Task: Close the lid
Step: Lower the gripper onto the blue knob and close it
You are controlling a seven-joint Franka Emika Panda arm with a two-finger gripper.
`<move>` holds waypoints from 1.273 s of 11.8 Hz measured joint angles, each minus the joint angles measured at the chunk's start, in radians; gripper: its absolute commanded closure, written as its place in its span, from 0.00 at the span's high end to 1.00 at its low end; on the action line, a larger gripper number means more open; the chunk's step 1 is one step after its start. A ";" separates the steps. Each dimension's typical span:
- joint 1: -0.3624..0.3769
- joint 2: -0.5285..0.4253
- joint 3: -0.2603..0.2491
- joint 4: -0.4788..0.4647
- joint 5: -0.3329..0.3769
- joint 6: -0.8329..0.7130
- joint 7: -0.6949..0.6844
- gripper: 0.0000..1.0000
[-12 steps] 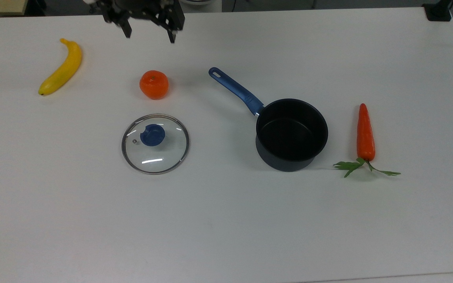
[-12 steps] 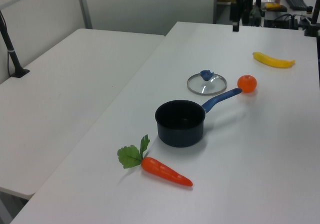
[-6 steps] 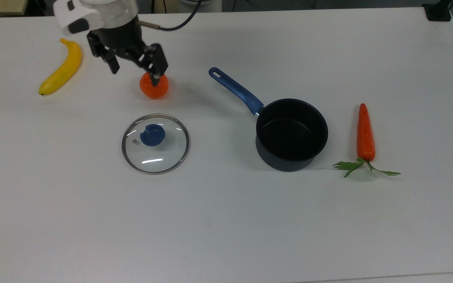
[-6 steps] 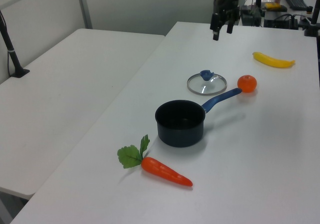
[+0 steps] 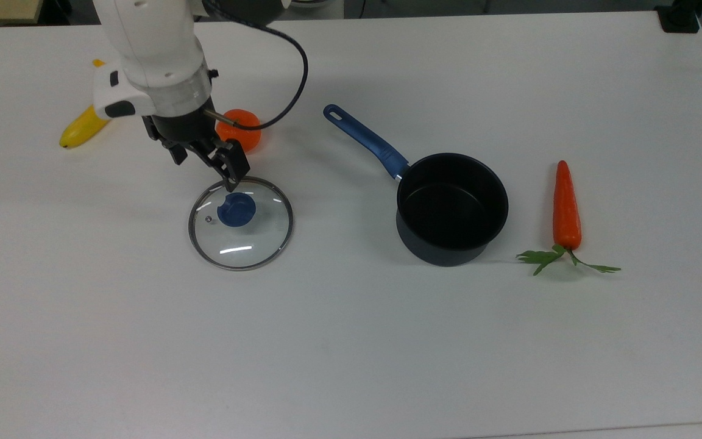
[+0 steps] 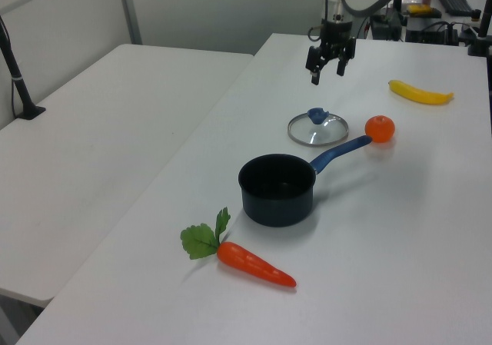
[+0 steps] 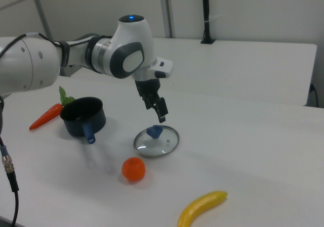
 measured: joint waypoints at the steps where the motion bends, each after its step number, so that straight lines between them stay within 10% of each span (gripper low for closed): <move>1: 0.005 0.015 0.000 0.000 -0.023 0.011 0.024 1.00; 15: 0.059 0.134 0.001 0.004 -0.090 0.108 0.103 0.94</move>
